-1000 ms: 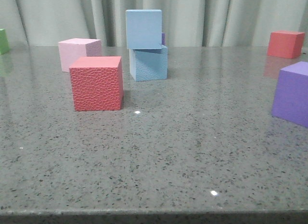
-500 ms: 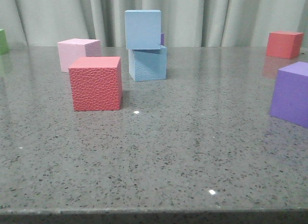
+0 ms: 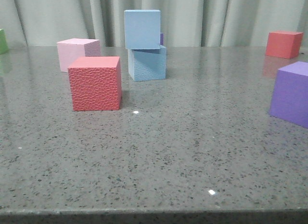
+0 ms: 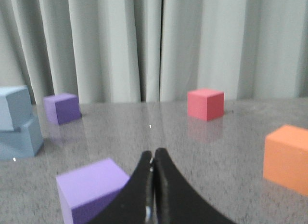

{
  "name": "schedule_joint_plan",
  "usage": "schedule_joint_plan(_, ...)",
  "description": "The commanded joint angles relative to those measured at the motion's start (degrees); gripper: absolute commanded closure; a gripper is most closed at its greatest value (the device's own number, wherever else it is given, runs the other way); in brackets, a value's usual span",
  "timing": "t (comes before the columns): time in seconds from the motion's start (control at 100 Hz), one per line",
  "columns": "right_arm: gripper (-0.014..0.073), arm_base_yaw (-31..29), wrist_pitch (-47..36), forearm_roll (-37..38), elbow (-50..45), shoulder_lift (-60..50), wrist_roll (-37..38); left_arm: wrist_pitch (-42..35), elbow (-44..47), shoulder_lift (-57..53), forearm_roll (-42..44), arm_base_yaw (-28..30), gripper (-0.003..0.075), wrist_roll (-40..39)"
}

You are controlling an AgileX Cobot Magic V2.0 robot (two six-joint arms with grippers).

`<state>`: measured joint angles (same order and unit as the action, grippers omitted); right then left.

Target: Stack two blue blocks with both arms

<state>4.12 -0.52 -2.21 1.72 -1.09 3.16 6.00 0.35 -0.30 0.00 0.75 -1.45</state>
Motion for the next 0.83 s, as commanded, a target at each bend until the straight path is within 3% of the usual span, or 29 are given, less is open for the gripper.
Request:
schedule_joint_plan(0.0, 0.0706, -1.45, -6.11, -0.05, -0.75, -0.39, -0.08, -4.77, 0.07, -1.96, -0.50, -0.13, 0.0738, -0.23)
schedule_joint_plan(0.15, 0.0706, -3.77, -4.82, 0.42, -2.12, -0.39, 1.03, -4.77, 0.07, -1.85, -0.50, -0.13, 0.0738, -0.23)
schedule_joint_plan(0.82, 0.0706, -3.77, -4.82, 0.42, -2.18, -0.71, 1.03, -4.77, 0.07, -1.85, -0.50, -0.13, 0.0738, -0.23)
